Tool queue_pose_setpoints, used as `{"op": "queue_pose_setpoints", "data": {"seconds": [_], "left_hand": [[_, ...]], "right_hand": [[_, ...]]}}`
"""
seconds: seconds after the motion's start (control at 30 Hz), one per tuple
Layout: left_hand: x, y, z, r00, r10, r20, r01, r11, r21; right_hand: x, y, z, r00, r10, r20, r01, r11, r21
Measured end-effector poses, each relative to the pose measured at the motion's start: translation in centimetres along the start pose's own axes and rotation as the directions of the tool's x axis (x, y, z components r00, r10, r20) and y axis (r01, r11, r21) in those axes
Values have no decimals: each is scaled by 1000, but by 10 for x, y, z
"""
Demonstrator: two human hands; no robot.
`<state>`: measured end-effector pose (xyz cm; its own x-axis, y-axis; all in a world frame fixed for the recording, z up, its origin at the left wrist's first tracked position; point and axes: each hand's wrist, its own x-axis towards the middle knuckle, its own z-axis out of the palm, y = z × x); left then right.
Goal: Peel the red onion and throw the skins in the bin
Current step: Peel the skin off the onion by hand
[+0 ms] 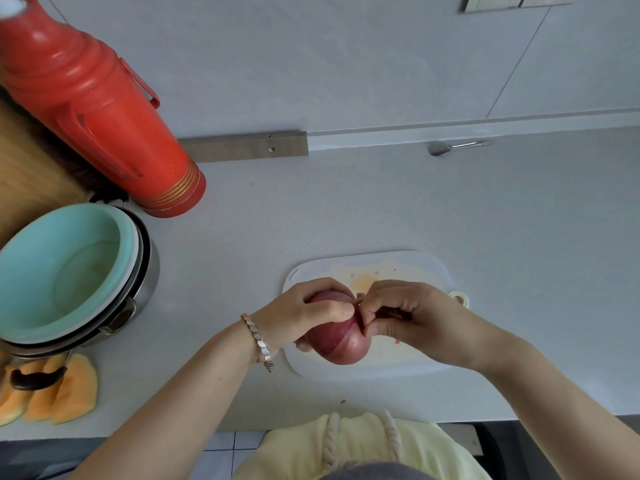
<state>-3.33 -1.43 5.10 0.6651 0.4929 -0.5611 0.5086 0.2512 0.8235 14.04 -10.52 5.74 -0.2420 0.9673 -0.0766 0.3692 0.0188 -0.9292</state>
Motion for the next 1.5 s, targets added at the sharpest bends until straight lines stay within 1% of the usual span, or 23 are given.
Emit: {"op": "queue_pose_setpoints", "data": {"seconds": [0.07, 0.13, 0.17, 0.23, 0.3, 0.33, 0.37, 0.4, 0.43, 0.5, 0.6, 0.7, 0.83, 1.0, 1.17, 1.27, 1.4, 1.5], "left_hand": [[0, -2, 1, 998, -35, -46, 30, 995, -94], [2, -6, 3, 992, -57, -115, 28, 972, -235], [4, -7, 5, 984, -81, -158, 29, 951, -307], [6, -9, 9, 962, -137, -237, 27, 909, -416], [7, -10, 12, 939, -143, -313, -7, 901, -434], [7, -11, 13, 928, -132, -347, -23, 912, -409], [6, -11, 14, 922, -117, -369, -34, 925, -378], [5, -10, 15, 920, -103, -378, -39, 936, -351], [4, -9, 16, 922, -89, -377, -43, 943, -329], [2, -4, 17, 928, -63, -368, -48, 957, -285], [1, -1, 15, 935, -53, -351, -32, 972, -233], [1, 1, 14, 935, -53, -349, -10, 984, -178], [1, 4, 13, 945, -53, -323, 7, 990, -142], [1, 8, 10, 955, -49, -291, 26, 997, -79], [0, 9, 11, 956, -57, -289, 52, 998, -26], [0, 9, 9, 959, -57, -278, 59, 998, -2], [0, 11, 8, 958, -60, -281, 57, 998, -18], [-2, 11, 8, 956, -58, -287, 56, 998, -14]], "right_hand": [[-1, 2, 1, 996, -23, -88, 19, 999, -39], [-2, 4, 4, 982, -17, -190, 16, 1000, -9], [-3, 4, 6, 969, 2, -248, 9, 999, 46], [-5, 3, 10, 930, 91, -355, 6, 965, 262], [-5, 2, 15, 892, 205, -403, 18, 875, 484], [-4, 2, 17, 880, 250, -404, 17, 833, 552], [-2, 3, 20, 873, 280, -398, 10, 808, 590], [0, 2, 22, 872, 296, -390, -8, 805, 593], [2, 2, 24, 873, 300, -384, -37, 827, 561], [4, 2, 25, 876, 287, -387, -97, 892, 442], [5, -1, 24, 869, 275, -412, -139, 933, 331], [4, -5, 21, 889, 195, -414, -108, 969, 224], [5, -2, 15, 933, 100, -345, -82, 994, 65], [4, 0, 10, 942, 19, -335, -49, 996, -80], [5, -1, 9, 968, 69, -242, -90, 993, -78], [5, -1, 8, 961, 53, -273, -70, 996, -54], [6, -1, 9, 950, 12, -311, -38, 996, -78], [6, -1, 9, 951, 28, -308, -46, 998, -52]]}}
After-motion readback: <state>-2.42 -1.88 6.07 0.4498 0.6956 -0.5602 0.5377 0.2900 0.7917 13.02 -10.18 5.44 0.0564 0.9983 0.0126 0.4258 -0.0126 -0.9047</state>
